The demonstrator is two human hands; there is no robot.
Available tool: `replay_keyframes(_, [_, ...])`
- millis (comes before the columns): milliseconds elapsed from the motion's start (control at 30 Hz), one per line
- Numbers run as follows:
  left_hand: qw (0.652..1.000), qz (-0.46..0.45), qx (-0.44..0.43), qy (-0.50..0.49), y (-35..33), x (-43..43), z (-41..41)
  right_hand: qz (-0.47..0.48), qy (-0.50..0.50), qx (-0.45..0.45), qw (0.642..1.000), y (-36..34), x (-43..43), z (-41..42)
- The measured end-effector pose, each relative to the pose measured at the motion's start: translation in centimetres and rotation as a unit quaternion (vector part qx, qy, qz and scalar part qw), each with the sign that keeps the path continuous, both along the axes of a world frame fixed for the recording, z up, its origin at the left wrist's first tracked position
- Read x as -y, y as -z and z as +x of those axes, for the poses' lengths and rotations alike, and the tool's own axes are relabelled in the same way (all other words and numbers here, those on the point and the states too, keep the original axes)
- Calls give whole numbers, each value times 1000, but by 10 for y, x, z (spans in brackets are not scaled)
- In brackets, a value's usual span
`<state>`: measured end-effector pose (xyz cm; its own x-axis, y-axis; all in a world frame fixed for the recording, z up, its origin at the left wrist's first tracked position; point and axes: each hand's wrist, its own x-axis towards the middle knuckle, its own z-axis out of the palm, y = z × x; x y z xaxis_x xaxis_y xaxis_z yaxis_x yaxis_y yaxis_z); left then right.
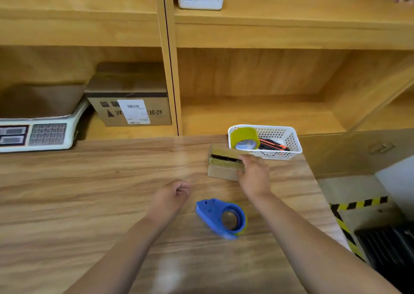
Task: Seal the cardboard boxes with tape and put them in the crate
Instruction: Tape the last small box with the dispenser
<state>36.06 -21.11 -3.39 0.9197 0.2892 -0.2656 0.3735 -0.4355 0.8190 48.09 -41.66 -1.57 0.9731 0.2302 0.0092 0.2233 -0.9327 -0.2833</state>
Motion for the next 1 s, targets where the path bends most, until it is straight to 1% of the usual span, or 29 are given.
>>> replay_keyframes(67, [1000, -6, -5, -16, 4, -2, -4, -56, -26, 0, 998, 7, -2, 7])
replay_keyframes(133, [999, -3, -8, -32, 7, -5, -7, -88, -41, -3, 995, 12, -5, 12])
replay_keyframes(267, [998, -18, -10, -57, 7, -17, -15, -115, -53, -8, 992, 18, -12, 16])
replay_keyframes(333, [998, -17, -11, -59, 6, -24, -21, -113, -61, -4, 992, 18, -19, 12])
replay_keyframes(433, [997, -22, -5, -76, 3, -36, -31, -85, -73, 19, 994, 16, -32, 1])
replay_keyframes(500, [996, -19, 5, -91, 0, -43, -40, -46, -91, 42, 994, 14, -42, -10])
replay_keyframes(633, [993, -16, -1, -113, -8, -62, -61, 29, -161, 70, 984, 10, -70, -38])
replay_keyframes(700, [991, -14, -1, -133, -11, -73, -73, 64, -206, 63, 974, 7, -87, -56])
replay_keyframes(800, [986, 10, -7, -167, -12, -92, -91, 99, -275, 96, 952, 4, -111, -86])
replay_keyframes(867, [983, 28, -16, -179, -10, -104, -104, 114, -310, 103, 938, 3, -125, -106])
replay_keyframes(1000, [986, 67, -34, -151, -5, -119, -124, 138, -362, 69, 919, 8, -142, -140])
